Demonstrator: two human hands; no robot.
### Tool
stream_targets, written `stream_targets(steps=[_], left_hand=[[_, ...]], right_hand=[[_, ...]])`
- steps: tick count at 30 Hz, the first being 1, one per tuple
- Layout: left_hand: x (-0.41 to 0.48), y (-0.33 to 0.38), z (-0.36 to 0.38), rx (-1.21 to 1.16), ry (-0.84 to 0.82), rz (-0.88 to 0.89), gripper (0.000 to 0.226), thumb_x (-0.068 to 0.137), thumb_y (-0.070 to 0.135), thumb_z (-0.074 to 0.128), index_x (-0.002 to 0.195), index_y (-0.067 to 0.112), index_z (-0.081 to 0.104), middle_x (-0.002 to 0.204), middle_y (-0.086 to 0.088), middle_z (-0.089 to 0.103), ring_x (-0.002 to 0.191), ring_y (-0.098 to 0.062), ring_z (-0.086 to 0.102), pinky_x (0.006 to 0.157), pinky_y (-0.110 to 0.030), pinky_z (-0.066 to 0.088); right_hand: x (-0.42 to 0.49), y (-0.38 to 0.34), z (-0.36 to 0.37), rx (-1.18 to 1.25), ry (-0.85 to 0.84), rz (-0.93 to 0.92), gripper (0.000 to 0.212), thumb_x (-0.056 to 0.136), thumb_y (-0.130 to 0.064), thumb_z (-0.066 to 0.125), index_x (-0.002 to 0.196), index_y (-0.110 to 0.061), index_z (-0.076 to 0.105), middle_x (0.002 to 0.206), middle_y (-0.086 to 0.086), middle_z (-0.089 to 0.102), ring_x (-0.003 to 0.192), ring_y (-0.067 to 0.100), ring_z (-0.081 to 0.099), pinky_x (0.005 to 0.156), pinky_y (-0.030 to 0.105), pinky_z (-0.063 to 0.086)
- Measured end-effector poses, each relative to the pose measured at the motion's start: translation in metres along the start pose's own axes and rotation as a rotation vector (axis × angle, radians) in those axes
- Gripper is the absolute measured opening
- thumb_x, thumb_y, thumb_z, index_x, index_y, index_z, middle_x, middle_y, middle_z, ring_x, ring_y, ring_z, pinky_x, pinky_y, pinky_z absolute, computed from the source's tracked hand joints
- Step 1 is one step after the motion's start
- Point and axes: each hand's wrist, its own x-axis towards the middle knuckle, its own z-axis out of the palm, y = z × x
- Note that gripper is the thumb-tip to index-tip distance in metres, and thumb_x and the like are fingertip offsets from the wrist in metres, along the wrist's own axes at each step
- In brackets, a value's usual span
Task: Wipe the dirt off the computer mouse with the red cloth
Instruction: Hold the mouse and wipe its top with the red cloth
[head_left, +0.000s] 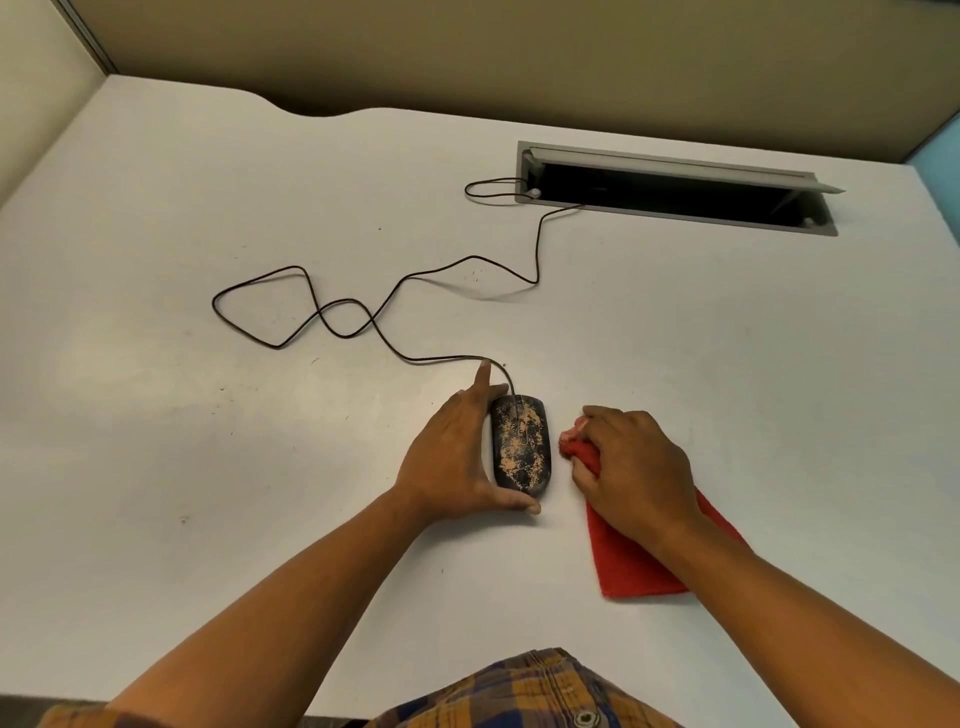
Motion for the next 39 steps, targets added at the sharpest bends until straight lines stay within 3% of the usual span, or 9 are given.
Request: stream_targets(steps=[3,7,11,17,26,30,34,39], left_hand=[[0.0,-0.001,0.001,0.006,0.005,0.001,0.154,0.043,0.087,0.073,0.154,0.026,-0.014,0.15,0.005,0.041,0.134,-0.012,0.039,0.11,-0.027,0.033],[-0.002,-0.002,0.001,0.001,0.007,0.011,0.15,0.046,0.084,0.074,0.155,0.027,-0.012,0.149,0.007,0.041,0.133,-0.011,0.039,0.108,-0.026,0.032],[-0.002,-0.002,0.001,0.006,0.022,0.026,0.149,0.047,0.082,0.075,0.155,0.024,-0.009,0.149,0.004,0.043,0.134,-0.012,0.04,0.109,-0.03,0.036],[-0.001,-0.003,0.002,0.001,0.028,0.042,0.148,0.049,0.077,0.079,0.156,0.021,-0.007,0.148,0.003,0.044,0.134,-0.012,0.04,0.108,-0.025,0.033],[0.0,-0.004,0.002,0.007,0.031,0.051,0.147,0.049,0.077,0.079,0.156,0.021,-0.005,0.147,0.003,0.044,0.133,-0.013,0.041,0.109,-0.032,0.038],[-0.001,-0.004,0.001,0.0,0.03,0.051,0.145,0.049,0.078,0.077,0.156,0.022,-0.003,0.147,0.005,0.044,0.132,-0.012,0.041,0.108,-0.032,0.038],[-0.001,-0.003,0.001,0.002,0.038,0.051,0.146,0.049,0.076,0.079,0.156,0.022,-0.003,0.146,0.005,0.044,0.131,-0.011,0.042,0.107,-0.03,0.038],[-0.002,-0.003,0.001,0.001,0.042,0.059,0.144,0.05,0.079,0.076,0.155,0.025,-0.007,0.146,0.005,0.044,0.13,-0.012,0.043,0.106,-0.034,0.041]], right_hand=[[0.002,0.001,-0.002,0.03,0.013,-0.017,0.025,0.091,-0.027,0.061,0.114,-0.028,0.068,0.12,-0.009,0.064,0.108,0.015,0.053,0.073,0.024,0.044],[0.008,0.001,-0.012,0.13,0.072,-0.015,0.022,0.093,-0.026,0.059,0.109,-0.031,0.072,0.11,-0.01,0.064,0.102,0.012,0.051,0.068,0.02,0.035],[0.013,-0.012,-0.019,0.228,0.144,-0.049,0.025,0.089,-0.023,0.063,0.11,-0.032,0.073,0.107,-0.012,0.063,0.099,0.013,0.051,0.068,0.026,0.044],[0.023,-0.027,-0.009,0.226,0.004,0.007,0.029,0.093,-0.029,0.057,0.119,-0.031,0.07,0.114,-0.01,0.06,0.106,0.014,0.05,0.076,0.032,0.048],[0.027,-0.03,-0.016,0.147,0.014,-0.035,0.028,0.094,-0.031,0.055,0.118,-0.03,0.07,0.114,-0.01,0.059,0.106,0.013,0.049,0.072,0.03,0.046],[0.034,-0.032,-0.018,0.13,-0.019,-0.013,0.03,0.096,-0.03,0.053,0.121,-0.029,0.069,0.12,-0.01,0.058,0.11,0.014,0.047,0.079,0.032,0.049],[0.034,-0.029,-0.024,0.132,0.033,-0.015,0.027,0.093,-0.031,0.055,0.114,-0.031,0.072,0.119,-0.012,0.059,0.109,0.013,0.048,0.076,0.031,0.047],[0.038,-0.04,-0.019,0.05,-0.048,-0.061,0.032,0.095,-0.033,0.051,0.122,-0.031,0.068,0.132,-0.014,0.057,0.118,0.014,0.044,0.08,0.031,0.044]])
